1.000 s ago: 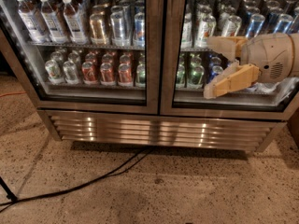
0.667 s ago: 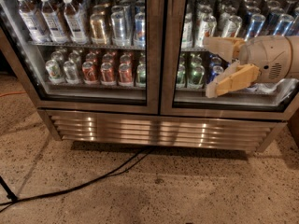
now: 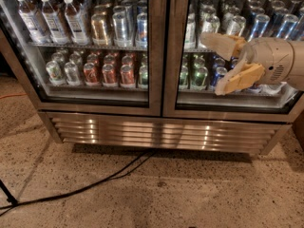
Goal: Open left fridge door
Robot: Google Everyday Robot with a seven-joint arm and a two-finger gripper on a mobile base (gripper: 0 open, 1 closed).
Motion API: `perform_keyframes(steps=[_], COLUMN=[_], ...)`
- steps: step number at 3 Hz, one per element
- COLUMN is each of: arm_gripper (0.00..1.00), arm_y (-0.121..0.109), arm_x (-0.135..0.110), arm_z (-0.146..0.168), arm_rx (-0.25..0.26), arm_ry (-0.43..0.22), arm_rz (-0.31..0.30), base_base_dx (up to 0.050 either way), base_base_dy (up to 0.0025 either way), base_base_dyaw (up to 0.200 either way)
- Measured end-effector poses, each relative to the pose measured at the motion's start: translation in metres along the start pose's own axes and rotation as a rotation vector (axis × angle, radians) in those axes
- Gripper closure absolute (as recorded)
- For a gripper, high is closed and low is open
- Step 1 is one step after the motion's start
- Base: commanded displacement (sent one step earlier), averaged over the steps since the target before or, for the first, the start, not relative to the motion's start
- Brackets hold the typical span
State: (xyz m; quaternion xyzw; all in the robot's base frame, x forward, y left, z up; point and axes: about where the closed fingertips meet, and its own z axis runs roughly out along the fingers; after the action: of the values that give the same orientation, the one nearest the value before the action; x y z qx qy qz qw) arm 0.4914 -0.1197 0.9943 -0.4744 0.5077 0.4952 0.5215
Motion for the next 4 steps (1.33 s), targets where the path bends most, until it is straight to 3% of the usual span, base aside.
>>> perform_keyframes(steps=[2, 3, 4], arm_gripper=[0.0, 0.0, 0.0], arm_y=[-0.006, -0.004, -0.004], arm_x=[-0.005, -0.033, -0.033], arm_z=[0.004, 0.01, 0.01], arm_rx=[0.043, 0.056, 0.056], arm_ry=[0.057, 0.069, 0.069], arm_rz=[0.028, -0.01, -0.01], base_base_dx=[0.0, 0.0, 0.045], base_base_dy=[0.0, 0.0, 0.00194], base_base_dyaw=[0.0, 0.0, 0.086])
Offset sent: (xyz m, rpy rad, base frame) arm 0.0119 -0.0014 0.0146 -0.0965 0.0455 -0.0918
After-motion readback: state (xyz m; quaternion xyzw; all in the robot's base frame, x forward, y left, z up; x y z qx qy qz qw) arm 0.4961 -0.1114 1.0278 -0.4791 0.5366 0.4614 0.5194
